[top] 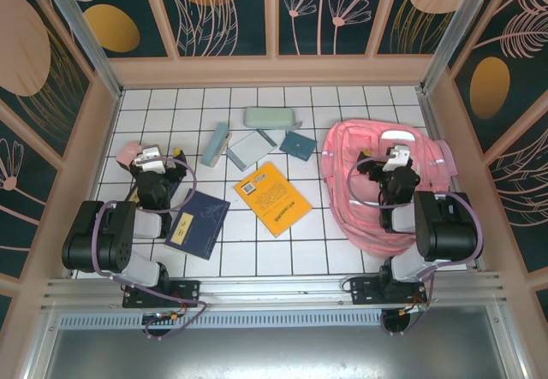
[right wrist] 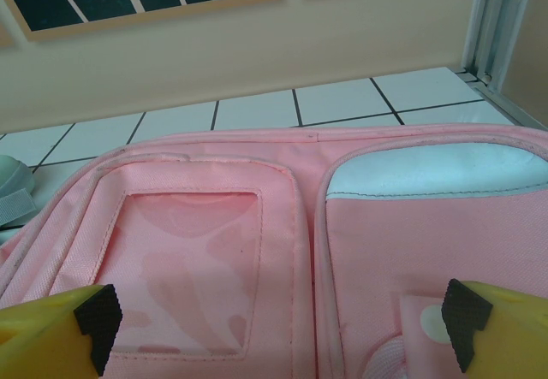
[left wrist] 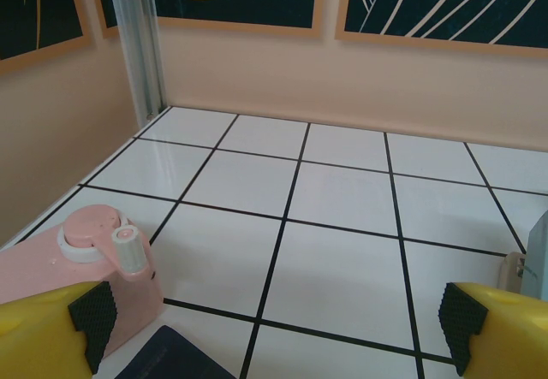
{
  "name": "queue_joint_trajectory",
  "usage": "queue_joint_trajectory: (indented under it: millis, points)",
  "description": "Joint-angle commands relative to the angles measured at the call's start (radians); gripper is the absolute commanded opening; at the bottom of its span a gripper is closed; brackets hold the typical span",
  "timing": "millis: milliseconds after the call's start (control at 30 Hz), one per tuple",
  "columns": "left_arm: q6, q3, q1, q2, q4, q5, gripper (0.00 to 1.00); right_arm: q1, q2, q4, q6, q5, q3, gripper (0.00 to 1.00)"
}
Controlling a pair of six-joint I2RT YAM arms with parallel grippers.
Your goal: Pack the student bag
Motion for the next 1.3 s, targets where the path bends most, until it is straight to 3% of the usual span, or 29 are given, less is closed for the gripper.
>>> queue_joint_trajectory:
  millis: [0, 533, 633, 767, 833, 967, 1100, 1267]
  points:
    - [0.017, -0.008, 0.004, 0.005, 0.047, 0.014, 0.98, -0.009, -0.006, 0.009, -0.012, 0.003, 0.002, 0.99]
    - [0.014, -0.004, 0.005, -0.001, 0.035, 0.017, 0.99, -0.010, -0.006, 0.007, -0.010, -0.001, 0.002, 0.99]
    - [0.001, 0.053, 0.005, -0.066, -0.115, -0.027, 0.99, -0.009, -0.013, 0.009, -0.008, 0.004, 0.000, 0.99]
    - [-0.040, 0.219, 0.006, -0.195, -0.482, -0.128, 0.99, -0.009, -0.137, -0.276, 0.009, 0.051, 0.113, 0.99]
    - [-0.125, 0.295, 0.006, -0.252, -0.626, -0.168, 0.99, -0.010, -0.196, -0.427, 0.066, 0.108, 0.188, 0.99]
    - [-0.438, 0.480, 0.006, -0.322, -1.006, -0.212, 0.99, -0.025, -0.289, -0.797, 0.252, 0.141, 0.391, 0.99]
    - [-0.497, 0.605, 0.006, -0.337, -1.202, -0.066, 0.98, -0.057, -0.312, -1.086, 0.435, 0.111, 0.517, 0.99]
    - [-0.561, 0.611, 0.005, -0.361, -1.256, 0.112, 0.98, -0.069, -0.360, -1.227, 0.492, -0.017, 0.477, 0.99]
